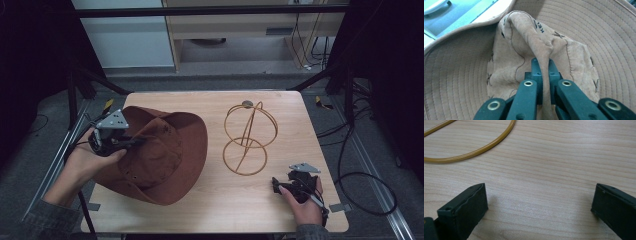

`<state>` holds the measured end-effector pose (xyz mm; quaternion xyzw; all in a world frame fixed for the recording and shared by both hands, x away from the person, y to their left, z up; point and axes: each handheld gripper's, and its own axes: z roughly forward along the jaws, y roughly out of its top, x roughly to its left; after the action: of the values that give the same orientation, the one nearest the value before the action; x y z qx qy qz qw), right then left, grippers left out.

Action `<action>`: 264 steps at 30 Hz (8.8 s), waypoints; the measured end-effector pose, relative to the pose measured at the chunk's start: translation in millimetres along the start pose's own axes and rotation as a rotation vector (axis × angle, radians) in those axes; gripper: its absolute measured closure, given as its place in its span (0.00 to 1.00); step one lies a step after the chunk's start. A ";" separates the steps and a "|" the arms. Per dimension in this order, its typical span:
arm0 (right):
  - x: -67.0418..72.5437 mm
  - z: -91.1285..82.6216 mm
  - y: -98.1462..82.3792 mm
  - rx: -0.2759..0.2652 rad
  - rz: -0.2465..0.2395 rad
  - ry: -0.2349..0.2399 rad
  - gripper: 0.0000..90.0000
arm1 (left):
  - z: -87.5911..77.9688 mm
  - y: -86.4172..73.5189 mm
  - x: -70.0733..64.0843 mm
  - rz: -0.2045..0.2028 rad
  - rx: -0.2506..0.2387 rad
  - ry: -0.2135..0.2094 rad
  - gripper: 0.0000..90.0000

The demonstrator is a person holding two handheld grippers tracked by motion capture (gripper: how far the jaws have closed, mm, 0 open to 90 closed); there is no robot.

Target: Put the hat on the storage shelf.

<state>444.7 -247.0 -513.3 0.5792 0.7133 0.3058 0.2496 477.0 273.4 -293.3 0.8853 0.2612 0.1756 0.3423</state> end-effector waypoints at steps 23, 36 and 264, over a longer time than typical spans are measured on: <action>-0.1 0.0 0.0 0.000 -0.001 0.000 0.00 | -40.1 26.1 -2.9 0.064 -0.032 0.029 0.98; 0.0 0.0 0.0 0.000 0.000 0.000 0.00 | -58.8 60.4 -8.6 0.111 -0.074 0.041 0.98; -0.9 2.4 2.7 0.001 -0.033 0.012 0.00 | 128.2 243.4 -109.3 0.264 -0.038 -0.128 0.09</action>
<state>448.4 -247.2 -513.0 0.5655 0.7245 0.3046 0.2501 535.4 -9.4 -228.1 0.9147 0.1166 0.1672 0.3490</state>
